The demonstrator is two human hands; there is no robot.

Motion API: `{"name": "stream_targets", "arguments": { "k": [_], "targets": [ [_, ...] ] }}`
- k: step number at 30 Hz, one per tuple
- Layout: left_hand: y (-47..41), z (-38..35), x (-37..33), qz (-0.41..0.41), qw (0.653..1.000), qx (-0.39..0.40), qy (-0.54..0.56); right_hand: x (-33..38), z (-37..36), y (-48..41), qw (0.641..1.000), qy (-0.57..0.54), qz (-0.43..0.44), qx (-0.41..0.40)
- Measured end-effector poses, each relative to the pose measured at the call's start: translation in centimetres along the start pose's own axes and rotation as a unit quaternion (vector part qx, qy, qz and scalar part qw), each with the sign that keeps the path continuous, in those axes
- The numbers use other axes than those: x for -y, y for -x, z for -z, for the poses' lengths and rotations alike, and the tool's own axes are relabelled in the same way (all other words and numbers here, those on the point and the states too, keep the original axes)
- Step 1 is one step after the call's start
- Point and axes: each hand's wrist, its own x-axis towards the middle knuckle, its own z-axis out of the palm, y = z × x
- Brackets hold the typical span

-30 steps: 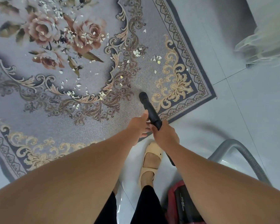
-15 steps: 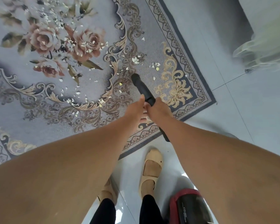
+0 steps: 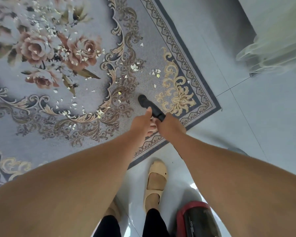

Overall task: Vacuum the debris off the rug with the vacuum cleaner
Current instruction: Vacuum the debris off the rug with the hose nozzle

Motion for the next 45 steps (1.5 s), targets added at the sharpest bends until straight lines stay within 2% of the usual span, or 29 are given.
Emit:
{"name": "stream_targets", "arguments": {
  "k": [4,7,12,16,18,21,23,28,35,41,45],
  "targets": [
    [-0.5,0.4,-2.4,-0.016,1.000,-0.018,0.015,1.4,1.3,-1.2,0.999,-0.019,0.031,0.007],
    [-0.6,0.9,-2.6,-0.017,0.999,-0.028,0.006,1.9,1.5,-0.6,0.994,-0.072,0.062,0.061],
    [0.3,1.0,-3.3,0.009,0.997,-0.081,-0.020,0.9,2.4,1.0,0.984,-0.058,0.127,0.113],
    [0.4,0.4,-4.9,-0.014,0.997,-0.066,-0.027,-0.8,4.0,0.8,0.954,-0.213,0.148,0.153],
    [-0.3,0.0,-5.8,-0.020,0.997,-0.063,-0.038,-1.5,4.3,0.3,0.956,-0.213,0.152,0.135],
    [-1.6,-1.8,-7.7,-0.031,0.995,-0.076,-0.058,-1.7,5.1,-1.5,0.981,-0.098,0.163,0.040],
    [-2.2,-3.1,-8.6,-0.054,0.994,-0.078,-0.050,-1.6,5.7,-2.2,0.984,-0.071,0.161,-0.013],
    [-2.8,-10.1,-9.0,-0.094,0.993,-0.041,-0.060,-5.9,9.1,-4.1,0.990,-0.037,0.116,-0.071],
    [-3.1,-17.8,-9.7,-0.085,0.993,0.044,-0.074,-11.9,12.8,-7.0,0.995,-0.005,0.042,-0.096],
    [-3.2,-21.5,-6.7,-0.048,0.992,0.058,-0.098,-16.6,11.8,-6.7,0.997,-0.021,-0.015,-0.070],
    [-2.8,-22.0,-4.4,-0.031,0.994,0.063,-0.082,-18.5,10.9,-5.5,0.998,-0.025,-0.021,-0.055]
  ]
}}
